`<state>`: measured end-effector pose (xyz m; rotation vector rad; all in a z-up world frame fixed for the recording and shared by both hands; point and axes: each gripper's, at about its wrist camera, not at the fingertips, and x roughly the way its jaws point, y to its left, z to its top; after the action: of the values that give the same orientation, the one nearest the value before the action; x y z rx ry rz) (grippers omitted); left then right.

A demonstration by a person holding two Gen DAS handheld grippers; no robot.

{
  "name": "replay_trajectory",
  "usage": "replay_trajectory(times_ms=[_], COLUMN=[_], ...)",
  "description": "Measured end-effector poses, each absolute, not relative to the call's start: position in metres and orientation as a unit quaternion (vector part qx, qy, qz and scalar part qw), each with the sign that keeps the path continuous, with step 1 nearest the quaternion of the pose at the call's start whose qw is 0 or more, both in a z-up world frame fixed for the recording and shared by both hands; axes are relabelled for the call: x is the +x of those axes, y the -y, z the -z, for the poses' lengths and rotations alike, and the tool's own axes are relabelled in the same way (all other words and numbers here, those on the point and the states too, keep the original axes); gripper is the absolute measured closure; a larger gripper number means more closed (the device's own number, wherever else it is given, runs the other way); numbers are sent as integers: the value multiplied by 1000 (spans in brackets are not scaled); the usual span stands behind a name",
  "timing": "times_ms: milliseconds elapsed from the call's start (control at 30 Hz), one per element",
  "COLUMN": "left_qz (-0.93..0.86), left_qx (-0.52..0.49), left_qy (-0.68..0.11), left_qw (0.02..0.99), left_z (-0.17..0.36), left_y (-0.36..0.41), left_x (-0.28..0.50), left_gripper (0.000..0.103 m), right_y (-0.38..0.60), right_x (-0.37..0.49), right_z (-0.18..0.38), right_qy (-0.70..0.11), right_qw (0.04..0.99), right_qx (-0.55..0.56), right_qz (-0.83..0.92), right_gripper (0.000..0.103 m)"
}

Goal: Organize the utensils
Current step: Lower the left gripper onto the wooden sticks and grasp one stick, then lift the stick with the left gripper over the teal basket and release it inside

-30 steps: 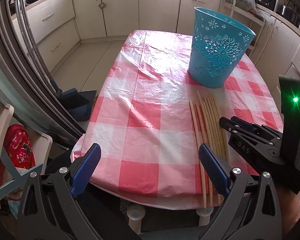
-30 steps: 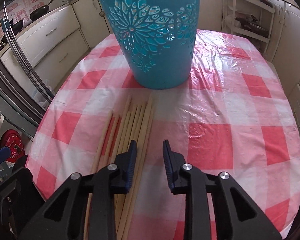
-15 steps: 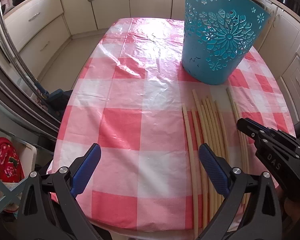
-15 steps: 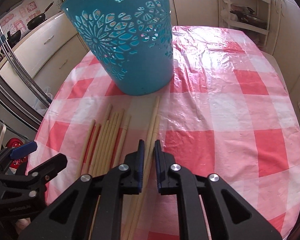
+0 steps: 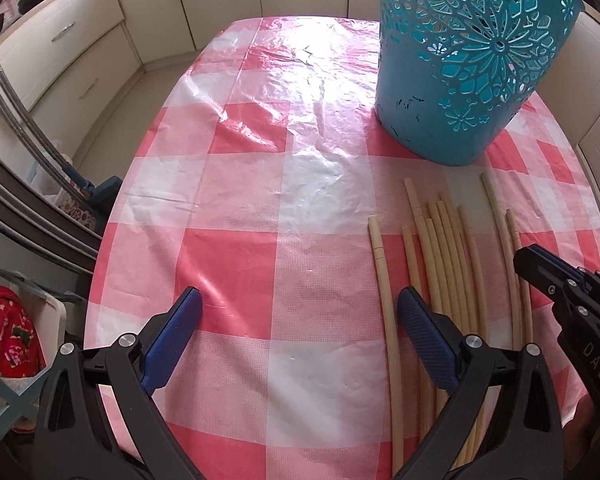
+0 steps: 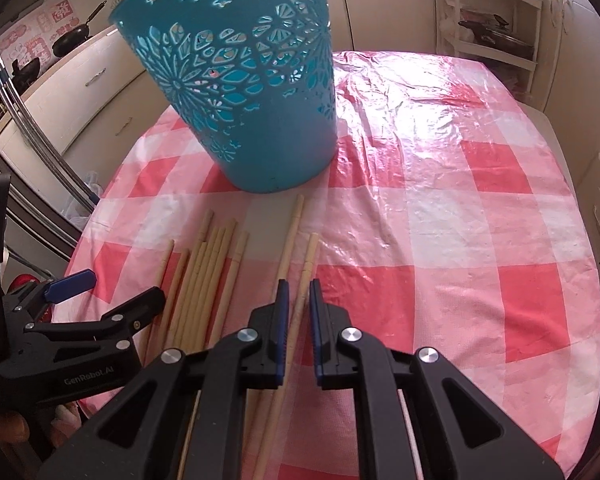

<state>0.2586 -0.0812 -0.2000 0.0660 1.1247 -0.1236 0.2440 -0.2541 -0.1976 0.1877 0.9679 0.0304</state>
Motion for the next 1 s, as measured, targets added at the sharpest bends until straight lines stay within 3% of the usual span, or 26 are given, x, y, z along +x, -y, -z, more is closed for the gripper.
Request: replay_trajectory(times_ms=[133, 233, 333, 400, 467, 667, 1000], left_qz=[64, 74, 94, 116, 137, 170, 223], left_qx=[32, 34, 43, 49, 50, 17, -84], left_qy=[-533, -530, -522, -518, -521, -509, -313], left_qw=[843, 844, 847, 846, 841, 844, 919], left_z=[202, 200, 197, 195, 195, 164, -5], left_y=[79, 80, 85, 91, 94, 78, 45], left_x=[267, 270, 273, 272, 277, 283, 301], left_gripper=[10, 19, 48, 82, 96, 98, 98], right_y=[261, 266, 267, 268, 270, 274, 281], right_x=[247, 248, 248, 247, 248, 247, 236], right_z=[197, 197, 196, 196, 196, 196, 202], right_qy=[-471, -478, -478, -476, -477, -475, -425], right_qw=[878, 874, 874, 875, 874, 874, 897], right_qx=[81, 82, 74, 73, 80, 86, 102], right_qz=[-18, -29, -36, -38, -41, -50, -62], right_gripper=[96, 97, 97, 97, 97, 97, 97])
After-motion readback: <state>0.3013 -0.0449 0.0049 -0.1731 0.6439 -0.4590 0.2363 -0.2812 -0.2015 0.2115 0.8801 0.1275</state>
